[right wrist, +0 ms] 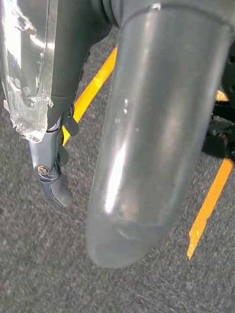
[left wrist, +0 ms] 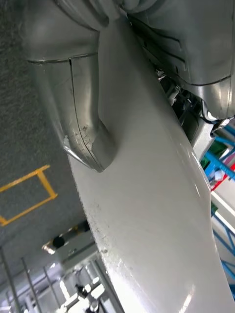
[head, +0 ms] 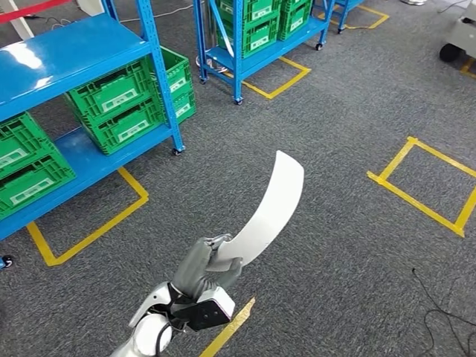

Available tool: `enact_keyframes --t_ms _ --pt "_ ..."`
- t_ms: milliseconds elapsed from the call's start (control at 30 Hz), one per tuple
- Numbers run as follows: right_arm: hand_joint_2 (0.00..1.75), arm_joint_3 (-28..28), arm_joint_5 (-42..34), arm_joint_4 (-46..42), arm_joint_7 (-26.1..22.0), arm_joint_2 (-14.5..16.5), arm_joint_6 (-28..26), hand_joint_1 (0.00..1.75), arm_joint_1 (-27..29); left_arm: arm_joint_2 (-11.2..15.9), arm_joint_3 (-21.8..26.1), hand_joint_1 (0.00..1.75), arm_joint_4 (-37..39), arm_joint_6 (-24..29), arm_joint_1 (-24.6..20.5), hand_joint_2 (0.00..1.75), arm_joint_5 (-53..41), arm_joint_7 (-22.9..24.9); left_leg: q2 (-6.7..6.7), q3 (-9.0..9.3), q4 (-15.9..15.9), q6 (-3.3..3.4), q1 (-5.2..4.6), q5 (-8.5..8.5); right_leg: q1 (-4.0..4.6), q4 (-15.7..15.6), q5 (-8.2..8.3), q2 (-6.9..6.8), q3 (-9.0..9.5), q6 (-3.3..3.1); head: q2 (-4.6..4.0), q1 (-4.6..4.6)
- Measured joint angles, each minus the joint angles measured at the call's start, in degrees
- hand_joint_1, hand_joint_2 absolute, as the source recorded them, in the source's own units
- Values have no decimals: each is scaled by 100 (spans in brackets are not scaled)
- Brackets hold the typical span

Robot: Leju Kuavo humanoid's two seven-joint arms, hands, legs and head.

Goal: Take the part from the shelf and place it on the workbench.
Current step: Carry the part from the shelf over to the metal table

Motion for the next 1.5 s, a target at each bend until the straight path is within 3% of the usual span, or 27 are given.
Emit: enact_keyframes --t_ms 67,133,167,233,300,333,400,533,567,600,667,700,733,800,867,933,1000,1067,1133,1167,1200,1267,1333,1367,1433,1500 --pt "0 -19 19 7 -2 -15 0 0 -30 -1 22 175 -1 16 24 175 10 -40 161 -11 -10 16 -2 15 -17 710 -387 -300 -323 55 0 37" --pt "0 -37 34 10 -8 -29 -2 0 -41 9 54 175 -1 46 60 175 9 -54 326 -22 -5 15 -9 14 -49 1280 -589 -401 -551 111 0 38" --pt "0 -47 43 11 -13 -33 -5 0 -37 10 69 175 -5 82 73 175 -10 -54 398 -24 -2 11 -9 12 -67 1260 -535 -426 -510 131 0 40" --pt "0 -68 64 13 -27 -41 -16 0 -33 9 97 175 -26 191 89 175 -75 -54 525 -12 5 -16 -6 -3 -98 603 -226 -551 -100 161 0 40" --pt "0 -85 87 22 -54 -42 -26 0 -57 7 127 175 -63 304 96 175 -146 -51 622 -1 24 -76 -31 -28 -85 -96 -41 -740 324 132 0 38" --pt "0 -90 97 27 -67 -41 -29 0 -71 7 138 175 -78 341 97 175 -168 -49 651 2 34 -103 -46 -38 -73 -269 -20 -803 429 104 0 34" --pt "0 -93 105 33 -80 -40 -31 0 -87 8 147 175 -92 371 97 175 -188 -45 673 -2 46 -126 -61 -44 -64 -302 -20 -787 445 53 0 21" --pt "0 -94 106 33 -80 -40 -31 0 -88 8 148 175 -93 374 97 175 -190 -45 675 -2 45 -129 -61 -42 -62 -297 -21 -781 441 47 0 21" --pt "0 -110 112 36 -81 -40 -34 0 -85 3 152 175 -99 433 101 175 -216 -51 709 4 41 -153 -57 -42 -58 -296 -17 -740 428 10 0 23" --pt "0 -133 128 39 -84 -38 -38 0 -84 -4 163 175 -115 514 107 175 -232 -68 634 -17 112 -192 -43 -116 -59 -297 -3 -674 412 -45 0 20" --pt "0 -199 178 46 -90 -33 -45 0 -77 -7 237 175 -149 706 169 175 -251 -121 384 -388 952 -229 -22 -497 -33 -302 44 -364 364 -181 0 12" --pt "0 -218 198 48 -91 -31 -45 0 -77 -4 271 175 -162 745 198 175 -237 -142 208 -505 1212 -204 -22 -570 -17 -302 64 -209 354 -216 0 6" --pt "0 -230 209 49 -91 -30 -44 0 -77 2 299 175 -167 762 225 175 -232 -151 103 -536 1273 -150 -34 -504 5 -298 75 -61 348 -231 0 6" --pt "0 -235 212 55 -92 -14 -44 0 -87 2 306 175 -181 762 229 175 -232 -154 -180 -198 520 -38 -50 -114 12 -285 87 91 339 -217 0 11" --pt "0 -241 212 59 -93 0 -43 0 -89 -2 314 175 -197 763 232 175 -232 -156 -354 -60 167 8 -61 -44 -9 -278 118 209 280 -163 0 -8" --pt "0 -254 214 60 -91 -1 -43 0 -71 -21 322 175 -208 764 233 175 -232 -157 -256 -44 71 1 -57 -34 -30 -281 156 303 204 -91 0 -31" --pt "0 -266 215 60 -93 -2 -43 0 -58 -50 327 175 -220 765 233 175 -231 -160 -113 -20 -9 10 -31 18 -16 -128 57 109 88 -43 0 -11" --pt "0 -269 222 61 -95 -3 -41 0 -78 -65 336 175 -228 769 243 175 -212 -163 59 -7 -43 24 -28 36 -11 455 -268 -236 -201 7 0 14" --pt "0 -271 244 61 -95 -3 -31 0 -95 -63 352 175 -230 748 264 175 -139 -155 238 -18 -38 29 -41 32 -43 1141 -553 -381 -521 66 0 22" --pt "0 -274 263 60 -95 -3 -20 0 -91 -60 361 175 -230 712 272 175 -75 -150 320 -22 -36 25 -45 28 -61 1269 -567 -407 -568 89 0 21" --pt "0 -280 285 60 -95 -3 -9 0 -82 -59 368 175 -230 659 276 175 8 -145 392 -23 -34 16 -44 22 -77 1163 -476 -431 -492 108 0 23" --pt "0 -302 330 58 -96 -2 10 0 -82 -58 385 175 -230 524 278 175 208 -144 524 0 -30 -22 -47 -1 -98 403 -168 -592 -44 135 0 24" --pt "0 -322 373 57 -96 7 19 0 -104 -57 404 175 -230 399 277 175 399 -145 623 25 -14 -85 -76 -32 -91 -211 -6 -764 329 88 0 9" --pt "0 -331 392 57 -96 11 19 0 -113 -56 412 175 -230 350 279 175 475 -145 661 34 -6 -118 -91 -41 -76 -299 -14 -799 383 45 0 3" --pt "0 -351 415 57 -94 15 20 0 -111 -56 425 175 -231 292 283 175 573 -146 732 47 -3 -179 -90 -49 -60 -282 -1 -698 371 -54 0 -12" --pt "0 -369 424 56 -92 19 20 0 -100 -59 440 175 -232 268 284 175 618 -146 623 13 112 -243 -60 -171 -65 -304 26 -594 366 -136 0 -22"
